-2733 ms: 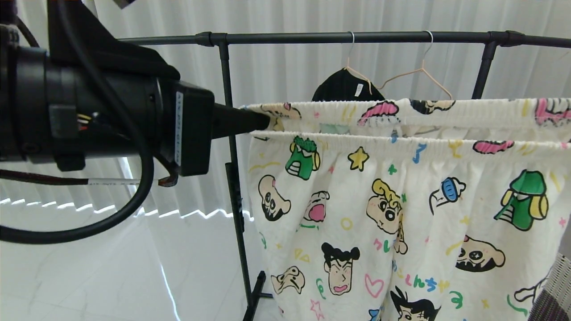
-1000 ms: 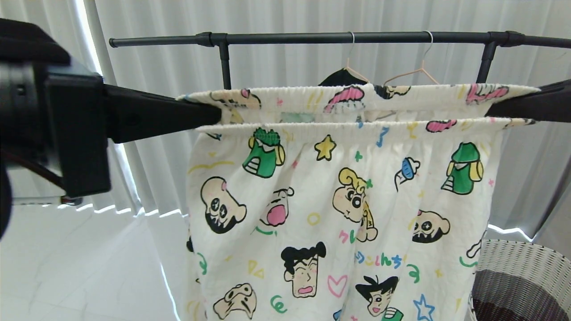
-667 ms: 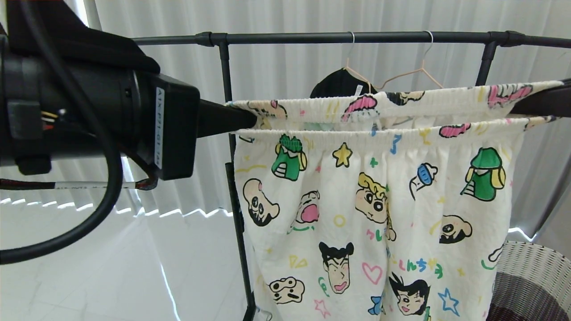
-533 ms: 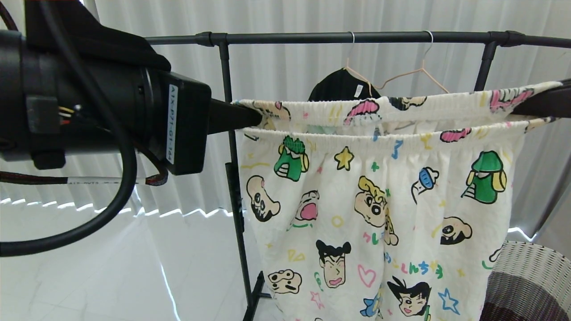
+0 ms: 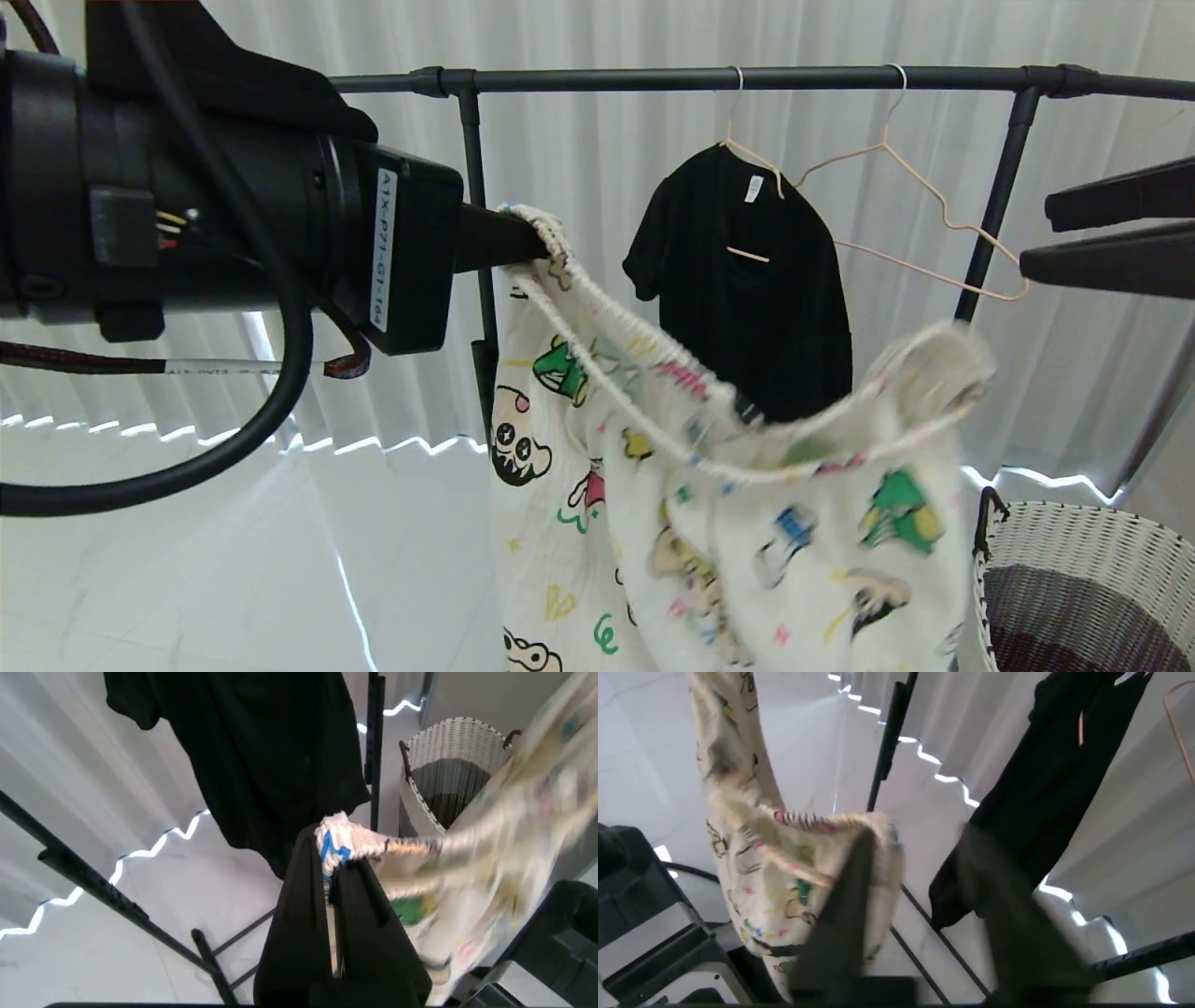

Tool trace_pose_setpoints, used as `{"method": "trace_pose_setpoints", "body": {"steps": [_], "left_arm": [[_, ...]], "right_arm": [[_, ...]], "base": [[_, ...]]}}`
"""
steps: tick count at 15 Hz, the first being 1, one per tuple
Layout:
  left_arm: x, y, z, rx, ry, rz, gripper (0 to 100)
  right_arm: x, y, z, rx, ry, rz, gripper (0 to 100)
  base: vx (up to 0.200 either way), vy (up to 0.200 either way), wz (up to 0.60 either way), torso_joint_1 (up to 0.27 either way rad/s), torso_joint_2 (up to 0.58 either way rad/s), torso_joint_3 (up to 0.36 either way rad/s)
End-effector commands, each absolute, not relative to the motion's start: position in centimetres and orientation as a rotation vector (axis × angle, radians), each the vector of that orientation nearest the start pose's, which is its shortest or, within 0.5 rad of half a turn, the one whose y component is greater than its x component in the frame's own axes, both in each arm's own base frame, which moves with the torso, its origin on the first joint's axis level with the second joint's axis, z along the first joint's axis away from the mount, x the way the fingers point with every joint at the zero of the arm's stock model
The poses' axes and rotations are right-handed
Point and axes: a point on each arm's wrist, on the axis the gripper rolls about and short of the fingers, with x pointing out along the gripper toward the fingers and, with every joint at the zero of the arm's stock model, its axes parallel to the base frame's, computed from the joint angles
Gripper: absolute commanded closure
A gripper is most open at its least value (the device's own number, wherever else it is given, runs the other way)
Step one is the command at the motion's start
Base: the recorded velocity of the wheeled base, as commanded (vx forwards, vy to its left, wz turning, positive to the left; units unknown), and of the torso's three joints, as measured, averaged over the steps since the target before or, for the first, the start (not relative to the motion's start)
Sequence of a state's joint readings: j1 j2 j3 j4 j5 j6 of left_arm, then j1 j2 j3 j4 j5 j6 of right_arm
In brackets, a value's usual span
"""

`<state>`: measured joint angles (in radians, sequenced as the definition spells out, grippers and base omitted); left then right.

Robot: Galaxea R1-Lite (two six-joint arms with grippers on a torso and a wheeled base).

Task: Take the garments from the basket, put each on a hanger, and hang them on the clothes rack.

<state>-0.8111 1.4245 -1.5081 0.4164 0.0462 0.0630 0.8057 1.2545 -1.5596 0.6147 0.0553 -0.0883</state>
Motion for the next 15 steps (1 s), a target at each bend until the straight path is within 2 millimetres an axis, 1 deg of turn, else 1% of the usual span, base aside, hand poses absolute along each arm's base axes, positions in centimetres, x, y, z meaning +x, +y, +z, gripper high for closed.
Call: {"method": "trace_pose_setpoints", "body": {"steps": [1, 4, 5, 6, 8, 9, 10, 12, 14, 15], "left_arm": [[15.9, -16.4, 35.3, 0.206, 0.288, -0.742, 100], [16.4, -16.7, 35.1, 0.224, 0.291, -0.654, 100], [16.3, -16.6, 35.1, 0.224, 0.291, -0.651, 100], [16.2, -16.1, 35.2, 0.222, 0.29, -0.639, 100], [15.7, -14.1, 34.6, 0.249, 0.297, -0.595, 100], [15.8, -12.5, 34.0, 0.295, 0.304, -0.545, 100], [15.9, -11.0, 33.3, 0.339, 0.317, -0.494, 100], [15.2, -8.8, 31.8, 0.36, 0.358, -0.421, 100], [13.7, -7.1, 30.3, 0.359, 0.388, -0.381, 100], [13.2, -6.5, 29.8, 0.357, 0.396, -0.365, 100]], "right_arm": [[10.1, 10.7, 37.4, -0.211, 0.27, 0.872, 0], [9.6, 10.1, 36.8, -0.246, 0.268, 0.865, 0], [9.6, 9.8, 36.6, -0.248, 0.272, 0.83, 0], [9.9, 9.1, 36.4, -0.255, 0.283, 0.725, 0], [10.7, 7.3, 35.6, -0.296, 0.346, 0.438, 0], [10.8, 6.1, 35.1, -0.326, 0.397, 0.293, 0], [10.8, 5.0, 34.7, -0.343, 0.429, 0.185, 0], [10.6, 3.5, 33.6, -0.369, 0.463, 0.083, 0], [10.0, 2.8, 32.3, -0.39, 0.452, 0.054, 0], [9.9, 2.8, 31.5, -0.393, 0.441, 0.053, 0]], "base": [[0.0, 0.0, 0.0, 0.0, 0.0, 0.0], [0.0, 0.0, 0.0, 0.0, 0.0, 0.0], [0.0, 0.0, 0.0, 0.0, 0.0, 0.0], [0.0, 0.0, 0.0, 0.0, 0.0, 0.0], [0.0, 0.0, 0.0, 0.0, 0.0, 0.0], [0.0, 0.0, 0.0, 0.0, 0.0, 0.0], [0.0, 0.0, 0.0, 0.0, 0.0, 0.0], [0.0, 0.0, 0.0, 0.0, 0.0, 0.0], [0.0, 0.0, 0.0, 0.0, 0.0, 0.0], [0.0, 0.0, 0.0, 0.0, 0.0, 0.0]]}}
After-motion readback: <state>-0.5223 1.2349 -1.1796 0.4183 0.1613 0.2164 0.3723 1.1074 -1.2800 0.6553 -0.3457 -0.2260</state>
